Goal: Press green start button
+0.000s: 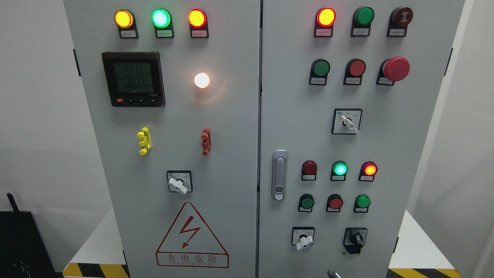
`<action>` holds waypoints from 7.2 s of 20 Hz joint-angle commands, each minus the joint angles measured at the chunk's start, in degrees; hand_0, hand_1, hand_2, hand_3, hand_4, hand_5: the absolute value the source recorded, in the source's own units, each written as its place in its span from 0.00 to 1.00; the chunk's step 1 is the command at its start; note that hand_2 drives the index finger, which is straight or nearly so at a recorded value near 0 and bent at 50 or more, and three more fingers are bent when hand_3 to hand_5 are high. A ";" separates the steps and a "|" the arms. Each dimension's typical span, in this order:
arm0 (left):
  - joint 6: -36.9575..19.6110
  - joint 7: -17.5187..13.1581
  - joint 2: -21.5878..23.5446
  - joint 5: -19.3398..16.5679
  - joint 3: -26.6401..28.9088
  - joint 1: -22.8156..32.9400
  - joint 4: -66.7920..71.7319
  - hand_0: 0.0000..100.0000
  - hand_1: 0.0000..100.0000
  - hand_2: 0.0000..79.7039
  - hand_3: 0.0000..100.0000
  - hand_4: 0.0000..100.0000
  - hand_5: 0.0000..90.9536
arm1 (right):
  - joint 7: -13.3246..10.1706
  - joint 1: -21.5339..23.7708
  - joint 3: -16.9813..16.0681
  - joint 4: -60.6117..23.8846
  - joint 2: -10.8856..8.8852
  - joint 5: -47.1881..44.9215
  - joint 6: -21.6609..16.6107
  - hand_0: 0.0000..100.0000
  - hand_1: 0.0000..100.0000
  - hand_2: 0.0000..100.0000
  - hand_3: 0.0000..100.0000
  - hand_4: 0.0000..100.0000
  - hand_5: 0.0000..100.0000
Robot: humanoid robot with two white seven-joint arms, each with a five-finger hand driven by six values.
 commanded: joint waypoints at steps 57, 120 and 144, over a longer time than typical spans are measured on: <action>-0.02 -0.01 0.00 0.00 0.00 -0.01 0.00 0.12 0.56 0.00 0.00 0.00 0.00 | -2.27 -19.17 -12.35 7.30 0.47 50.09 -8.95 0.11 0.09 0.00 0.75 0.67 0.68; -0.02 -0.01 0.00 0.00 0.00 0.08 0.00 0.12 0.56 0.00 0.00 0.00 0.00 | -3.06 -28.23 -9.62 15.48 0.65 53.97 -8.51 0.06 0.08 0.00 0.77 0.68 0.68; -0.02 -0.01 0.00 0.00 0.00 -0.01 0.00 0.12 0.56 0.00 0.00 0.00 0.00 | -0.86 -16.90 -8.22 6.07 0.65 28.75 -9.39 0.04 0.08 0.00 0.57 0.51 0.42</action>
